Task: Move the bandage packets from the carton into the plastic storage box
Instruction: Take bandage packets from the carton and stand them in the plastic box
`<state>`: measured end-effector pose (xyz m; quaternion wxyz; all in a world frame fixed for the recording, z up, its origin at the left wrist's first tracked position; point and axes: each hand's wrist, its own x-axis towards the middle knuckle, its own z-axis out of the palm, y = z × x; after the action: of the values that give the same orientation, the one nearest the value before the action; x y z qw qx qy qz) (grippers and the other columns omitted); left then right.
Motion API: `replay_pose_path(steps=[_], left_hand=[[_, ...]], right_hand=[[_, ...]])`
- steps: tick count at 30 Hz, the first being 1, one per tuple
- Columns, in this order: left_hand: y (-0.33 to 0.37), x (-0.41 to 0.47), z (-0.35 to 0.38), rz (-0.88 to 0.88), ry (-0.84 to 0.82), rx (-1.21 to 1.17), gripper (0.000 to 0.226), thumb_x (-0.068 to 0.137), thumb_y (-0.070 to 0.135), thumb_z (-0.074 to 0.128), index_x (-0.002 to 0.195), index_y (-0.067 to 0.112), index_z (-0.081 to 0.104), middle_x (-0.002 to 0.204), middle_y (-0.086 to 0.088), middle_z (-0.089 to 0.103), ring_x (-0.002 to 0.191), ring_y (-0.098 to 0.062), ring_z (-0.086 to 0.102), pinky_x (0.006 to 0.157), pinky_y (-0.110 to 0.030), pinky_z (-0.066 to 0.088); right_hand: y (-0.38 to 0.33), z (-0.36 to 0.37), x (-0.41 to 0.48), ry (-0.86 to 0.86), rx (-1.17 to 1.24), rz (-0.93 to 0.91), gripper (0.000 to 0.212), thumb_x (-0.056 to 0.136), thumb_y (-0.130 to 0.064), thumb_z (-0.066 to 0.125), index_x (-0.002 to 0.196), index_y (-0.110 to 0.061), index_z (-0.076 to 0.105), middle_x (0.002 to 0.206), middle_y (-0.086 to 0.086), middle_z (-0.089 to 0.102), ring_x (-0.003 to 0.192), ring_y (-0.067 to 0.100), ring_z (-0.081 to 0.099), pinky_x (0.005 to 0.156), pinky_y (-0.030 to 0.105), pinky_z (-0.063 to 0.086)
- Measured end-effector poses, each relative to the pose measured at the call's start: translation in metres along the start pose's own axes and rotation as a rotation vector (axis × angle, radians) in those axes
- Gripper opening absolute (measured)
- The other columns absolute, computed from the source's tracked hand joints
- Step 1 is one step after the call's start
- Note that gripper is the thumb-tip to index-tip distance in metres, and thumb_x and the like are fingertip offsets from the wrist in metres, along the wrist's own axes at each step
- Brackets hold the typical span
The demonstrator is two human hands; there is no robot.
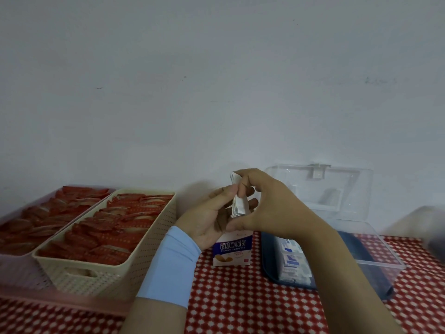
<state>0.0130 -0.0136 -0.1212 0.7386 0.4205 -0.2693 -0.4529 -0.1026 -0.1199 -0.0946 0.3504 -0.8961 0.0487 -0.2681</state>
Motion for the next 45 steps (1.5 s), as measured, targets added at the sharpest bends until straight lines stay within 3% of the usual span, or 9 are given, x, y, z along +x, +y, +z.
replay_pose_path(steps=[4,9,12,18,24,33,38,41,45], left_hand=[[-0.003,0.001,0.002,0.017,-0.03,-0.024,0.034,0.084,0.025,0.061,0.11,0.004,0.064,0.104,-0.011,0.073,0.087,-0.024,0.074,0.066,-0.035,0.062],[-0.005,0.003,0.002,0.019,-0.037,-0.012,0.044,0.082,0.027,0.064,0.12,0.004,0.065,0.11,-0.013,0.071,0.097,-0.024,0.072,0.076,-0.039,0.061],[-0.005,0.001,0.001,-0.016,-0.075,0.038,0.041,0.082,0.025,0.063,0.116,0.004,0.067,0.109,-0.014,0.071,0.093,-0.023,0.072,0.078,-0.039,0.061],[-0.007,-0.008,0.013,-0.103,-0.194,0.053,0.035,0.087,0.018,0.059,0.116,0.001,0.063,0.104,-0.012,0.071,0.079,-0.024,0.071,0.069,-0.044,0.062],[-0.014,-0.02,0.032,-0.171,-0.278,0.14,0.037,0.092,0.021,0.053,0.123,0.001,0.058,0.103,-0.011,0.071,0.082,-0.024,0.071,0.065,-0.044,0.062],[-0.029,-0.043,0.064,-0.143,-0.211,-0.027,0.046,0.089,0.022,0.058,0.127,-0.004,0.055,0.098,-0.016,0.069,0.072,-0.023,0.068,0.061,-0.032,0.061],[-0.019,-0.046,0.082,-0.017,-0.009,0.446,0.012,0.097,0.018,0.058,0.098,0.01,0.067,0.107,-0.016,0.073,0.099,-0.032,0.071,0.092,-0.047,0.056],[-0.009,-0.044,0.093,0.139,0.139,0.834,0.005,0.087,0.018,0.069,0.09,0.017,0.073,0.093,-0.006,0.075,0.088,-0.024,0.073,0.08,-0.038,0.061],[-0.001,-0.048,0.112,0.185,0.171,0.889,0.009,0.087,0.007,0.067,0.094,0.009,0.073,0.088,-0.01,0.074,0.068,-0.018,0.073,0.059,-0.026,0.058]], right_hand=[[0.005,0.002,0.002,0.034,-0.011,-0.035,0.047,0.054,-0.019,0.094,0.08,-0.019,0.054,0.114,-0.01,0.058,0.094,0.006,0.06,0.073,0.027,0.059],[0.006,-0.003,-0.005,-0.021,0.076,0.01,0.043,0.058,-0.015,0.094,0.081,-0.015,0.057,0.127,-0.023,0.054,0.101,0.001,0.06,0.075,0.013,0.049],[0.012,-0.012,-0.008,-0.048,0.179,0.066,0.026,0.071,-0.027,0.085,0.08,-0.022,0.061,0.119,-0.019,0.064,0.106,0.0,0.062,0.091,0.024,0.047],[0.017,-0.037,-0.014,0.007,0.266,0.148,0.027,0.099,-0.009,0.058,0.121,-0.02,0.068,0.09,0.001,0.074,0.09,0.009,0.068,0.094,0.023,0.05],[0.001,-0.068,-0.034,-0.097,0.201,0.203,0.013,0.094,-0.009,0.065,0.087,-0.013,0.075,0.085,0.011,0.074,0.08,0.01,0.067,0.081,0.02,0.051],[-0.019,-0.093,-0.06,-0.066,0.189,0.275,0.007,0.092,-0.014,0.068,0.093,-0.012,0.074,0.089,0.006,0.077,0.084,0.015,0.073,0.09,0.041,0.055],[-0.025,-0.106,-0.066,-0.015,0.124,0.328,0.006,0.09,-0.008,0.068,0.091,-0.009,0.074,0.086,0.009,0.077,0.077,0.019,0.073,0.085,0.041,0.058],[-0.029,-0.11,-0.066,0.05,0.108,0.346,0.007,0.09,-0.006,0.066,0.09,-0.007,0.073,0.084,0.012,0.077,0.068,0.015,0.071,0.081,0.04,0.059],[-0.029,-0.113,-0.065,0.084,0.131,0.342,0.009,0.091,-0.006,0.065,0.093,-0.003,0.073,0.084,0.014,0.076,0.068,0.015,0.07,0.079,0.038,0.06]])
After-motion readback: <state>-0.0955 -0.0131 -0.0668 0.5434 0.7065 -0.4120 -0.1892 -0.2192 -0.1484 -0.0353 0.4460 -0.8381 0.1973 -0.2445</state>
